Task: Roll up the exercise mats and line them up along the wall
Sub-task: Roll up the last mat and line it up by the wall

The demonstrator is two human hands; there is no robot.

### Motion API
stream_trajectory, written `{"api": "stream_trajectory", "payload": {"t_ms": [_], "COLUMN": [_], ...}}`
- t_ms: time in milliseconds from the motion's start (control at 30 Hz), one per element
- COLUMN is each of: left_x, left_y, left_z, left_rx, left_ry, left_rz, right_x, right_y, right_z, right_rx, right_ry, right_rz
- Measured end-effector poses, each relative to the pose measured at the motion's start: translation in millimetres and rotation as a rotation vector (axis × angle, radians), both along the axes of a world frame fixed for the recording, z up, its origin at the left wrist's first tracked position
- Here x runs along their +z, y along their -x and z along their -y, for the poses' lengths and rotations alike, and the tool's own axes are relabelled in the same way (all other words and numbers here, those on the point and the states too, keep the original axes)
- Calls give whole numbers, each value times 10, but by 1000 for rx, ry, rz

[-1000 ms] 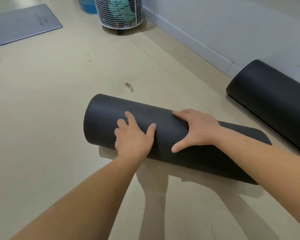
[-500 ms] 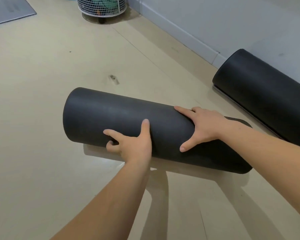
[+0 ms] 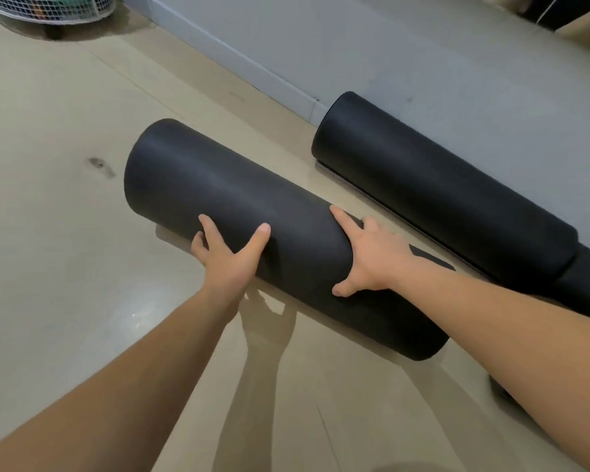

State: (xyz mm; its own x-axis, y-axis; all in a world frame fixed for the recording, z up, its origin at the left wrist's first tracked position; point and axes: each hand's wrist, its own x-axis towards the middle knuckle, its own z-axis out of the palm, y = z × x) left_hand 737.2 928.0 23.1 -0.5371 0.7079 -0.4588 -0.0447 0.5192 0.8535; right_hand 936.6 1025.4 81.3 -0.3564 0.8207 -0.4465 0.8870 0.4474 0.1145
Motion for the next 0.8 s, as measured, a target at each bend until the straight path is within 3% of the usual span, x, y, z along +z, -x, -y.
{"api": "stream_trajectory", "payload": {"t_ms": [167, 567, 800], "left_x": [70, -133, -293], "left_y": [-700, -1412, -1646], "left_z": [-101, -703, -660], "left_rx": [-45, -190, -50], "left_ry": [74, -54, -80], "left_rz": [48, 64, 169], "right_x": [-9, 13, -119], "right_y": [-328, -1298, -1275], "right_z": [-99, -77, -41], "right_rx": [-43, -198, -289], "right_ry": [7, 7, -52], "right_rz": [-20, -16, 47]}}
